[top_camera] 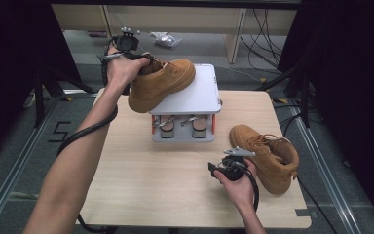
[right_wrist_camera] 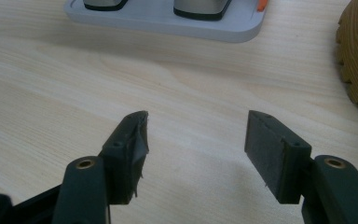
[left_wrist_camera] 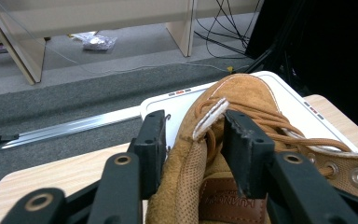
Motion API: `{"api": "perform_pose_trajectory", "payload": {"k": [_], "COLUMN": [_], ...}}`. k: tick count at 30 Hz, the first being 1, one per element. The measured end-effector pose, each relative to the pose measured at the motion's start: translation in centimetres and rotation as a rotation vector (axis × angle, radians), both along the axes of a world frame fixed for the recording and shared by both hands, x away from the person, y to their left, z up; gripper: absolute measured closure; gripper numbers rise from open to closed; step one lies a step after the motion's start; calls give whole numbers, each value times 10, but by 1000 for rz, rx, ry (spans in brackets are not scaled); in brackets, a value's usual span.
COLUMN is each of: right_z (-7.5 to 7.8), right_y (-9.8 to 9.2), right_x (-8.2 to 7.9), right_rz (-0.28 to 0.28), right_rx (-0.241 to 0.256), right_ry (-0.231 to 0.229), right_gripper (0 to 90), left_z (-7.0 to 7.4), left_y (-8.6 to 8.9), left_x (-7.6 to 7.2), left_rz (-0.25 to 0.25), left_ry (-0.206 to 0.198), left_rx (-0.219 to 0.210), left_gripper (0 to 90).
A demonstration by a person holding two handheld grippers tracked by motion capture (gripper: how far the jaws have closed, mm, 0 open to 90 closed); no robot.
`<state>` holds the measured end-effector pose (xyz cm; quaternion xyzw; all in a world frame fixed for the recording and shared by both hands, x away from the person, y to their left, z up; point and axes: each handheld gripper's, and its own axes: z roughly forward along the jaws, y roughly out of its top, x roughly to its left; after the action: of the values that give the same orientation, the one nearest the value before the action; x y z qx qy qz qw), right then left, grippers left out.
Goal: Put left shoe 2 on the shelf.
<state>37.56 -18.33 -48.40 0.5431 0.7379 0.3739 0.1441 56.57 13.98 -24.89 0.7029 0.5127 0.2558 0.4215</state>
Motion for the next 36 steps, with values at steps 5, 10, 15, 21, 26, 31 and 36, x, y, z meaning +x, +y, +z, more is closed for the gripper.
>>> {"api": "perform_pose_trajectory", "payload": {"k": [5,10,15,21,26,31,36], "right_z": [-1,-2,0,-1,-1,0,3], "right_y": [1,-1,-1,-2,-1,2,4], "right_x": [0,1,0,1,1,-1,-2], "right_rz": [5,14,7,18,19,3,1], "right_rx": [2,-11,-37,-40,-36,3,-4], "right_ry": [-2,-9,-3,-24,-12,1,-2], "right_gripper": [397,397,396,396,396,398,446], "left_z": [-4,0,8,21,27,24,7], "left_y": [1,2,2,8,26,51,83], "left_x": [3,2,-2,-12,-25,-40,-54], "left_rz": [8,15,19,5,-7,-16,13], "left_ry": [-28,-80,-102,-135,-150,-175,-196], "left_rx": [-5,-12,-14,-59,-124,-151,-102], "left_gripper": [501,479,481,565,691,801,893]}}
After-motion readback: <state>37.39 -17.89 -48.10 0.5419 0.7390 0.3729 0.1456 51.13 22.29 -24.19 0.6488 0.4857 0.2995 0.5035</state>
